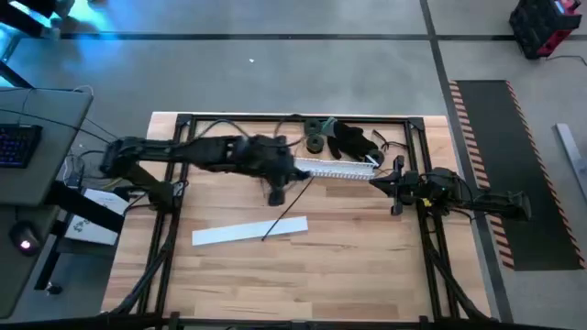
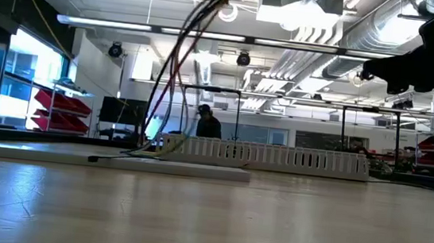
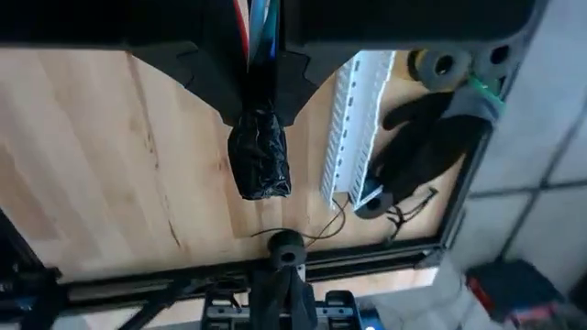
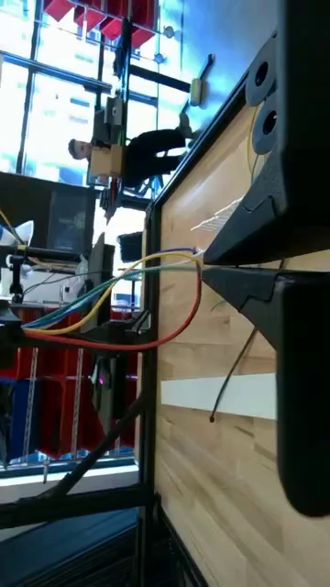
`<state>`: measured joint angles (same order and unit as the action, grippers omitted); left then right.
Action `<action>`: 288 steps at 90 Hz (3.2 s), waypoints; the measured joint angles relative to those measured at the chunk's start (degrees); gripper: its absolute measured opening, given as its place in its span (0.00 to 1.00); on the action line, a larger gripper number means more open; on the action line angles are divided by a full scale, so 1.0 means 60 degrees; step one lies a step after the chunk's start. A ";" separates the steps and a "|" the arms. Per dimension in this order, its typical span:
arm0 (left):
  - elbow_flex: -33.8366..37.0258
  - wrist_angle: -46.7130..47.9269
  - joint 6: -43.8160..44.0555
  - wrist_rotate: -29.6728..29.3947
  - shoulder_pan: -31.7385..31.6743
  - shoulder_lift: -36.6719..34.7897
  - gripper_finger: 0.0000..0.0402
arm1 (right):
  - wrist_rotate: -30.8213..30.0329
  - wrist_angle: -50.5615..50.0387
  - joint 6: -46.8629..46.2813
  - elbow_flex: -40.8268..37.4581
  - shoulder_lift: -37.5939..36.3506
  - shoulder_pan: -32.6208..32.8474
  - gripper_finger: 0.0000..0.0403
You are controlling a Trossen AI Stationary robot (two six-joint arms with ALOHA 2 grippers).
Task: Ziptie cables
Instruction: Adjust the cable wires, then adjust the cable duct cap
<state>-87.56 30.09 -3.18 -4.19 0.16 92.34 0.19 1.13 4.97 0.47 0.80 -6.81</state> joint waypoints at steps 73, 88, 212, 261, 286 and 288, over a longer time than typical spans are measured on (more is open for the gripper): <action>-0.1744 -0.6592 0.3022 0.7044 -0.1271 0.6460 0.17 | 0.0000 0.0000 0.0000 0.0000 -0.0004 -0.0004 0.00; -0.1744 -0.6465 0.3089 0.7832 -0.1482 0.6492 0.40 | 0.0000 0.0002 0.0000 0.0000 -0.0004 -0.0004 0.00; 0.8274 -0.2026 0.4208 -0.0078 0.2105 -0.1912 0.61 | 0.0000 0.0000 0.0000 -0.0002 -0.0002 -0.0004 0.00; 0.8270 -0.1609 0.5673 -0.2240 0.4209 -0.1887 0.72 | 0.0000 0.0000 0.0000 -0.0004 -0.0004 0.0000 0.00; 0.8267 -0.1528 0.7116 -0.2917 0.5319 -0.0959 0.72 | 0.0000 0.0000 0.0000 -0.0004 -0.0004 -0.0004 0.00; 0.8267 -0.1524 0.7213 -0.3020 0.5375 -0.0823 0.72 | 0.0000 0.0000 0.0000 -0.0003 -0.0003 -0.0004 0.00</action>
<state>-37.95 20.95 40.10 -22.31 32.40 87.40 0.19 1.13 4.97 0.45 0.78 -6.83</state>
